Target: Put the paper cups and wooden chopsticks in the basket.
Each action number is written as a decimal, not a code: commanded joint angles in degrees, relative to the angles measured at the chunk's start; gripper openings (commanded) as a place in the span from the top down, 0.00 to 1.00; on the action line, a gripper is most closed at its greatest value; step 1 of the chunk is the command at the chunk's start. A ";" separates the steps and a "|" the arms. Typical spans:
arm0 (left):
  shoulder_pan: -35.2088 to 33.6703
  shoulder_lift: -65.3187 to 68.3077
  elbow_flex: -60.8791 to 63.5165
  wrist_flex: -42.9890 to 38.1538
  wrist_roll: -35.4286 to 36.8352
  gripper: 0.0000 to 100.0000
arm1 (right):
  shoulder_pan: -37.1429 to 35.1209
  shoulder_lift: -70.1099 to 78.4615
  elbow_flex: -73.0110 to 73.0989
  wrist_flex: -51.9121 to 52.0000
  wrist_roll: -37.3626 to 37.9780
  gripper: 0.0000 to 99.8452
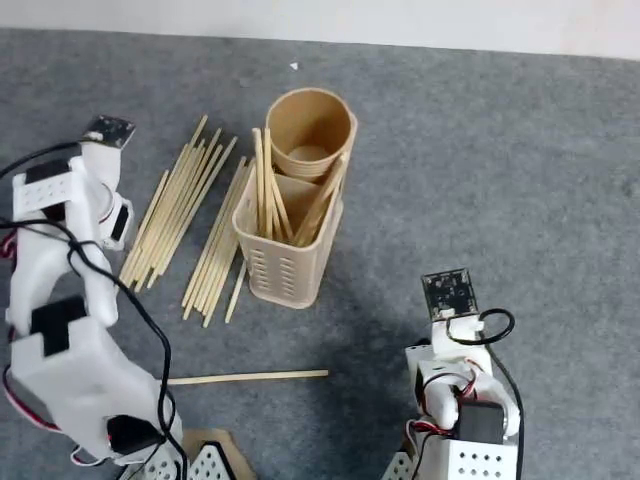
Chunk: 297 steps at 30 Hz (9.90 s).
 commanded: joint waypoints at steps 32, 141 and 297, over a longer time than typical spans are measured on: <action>1.80 7.96 -8.48 -0.53 -1.05 0.85 | 0.48 -0.75 6.73 0.31 0.62 0.83; 42.95 -22.64 -69.32 35.08 29.10 1.00 | 0.48 -0.84 6.73 0.31 0.62 0.83; 13.05 36.26 -65.36 26.02 6.15 0.84 | 0.57 -0.75 6.73 0.31 0.62 0.83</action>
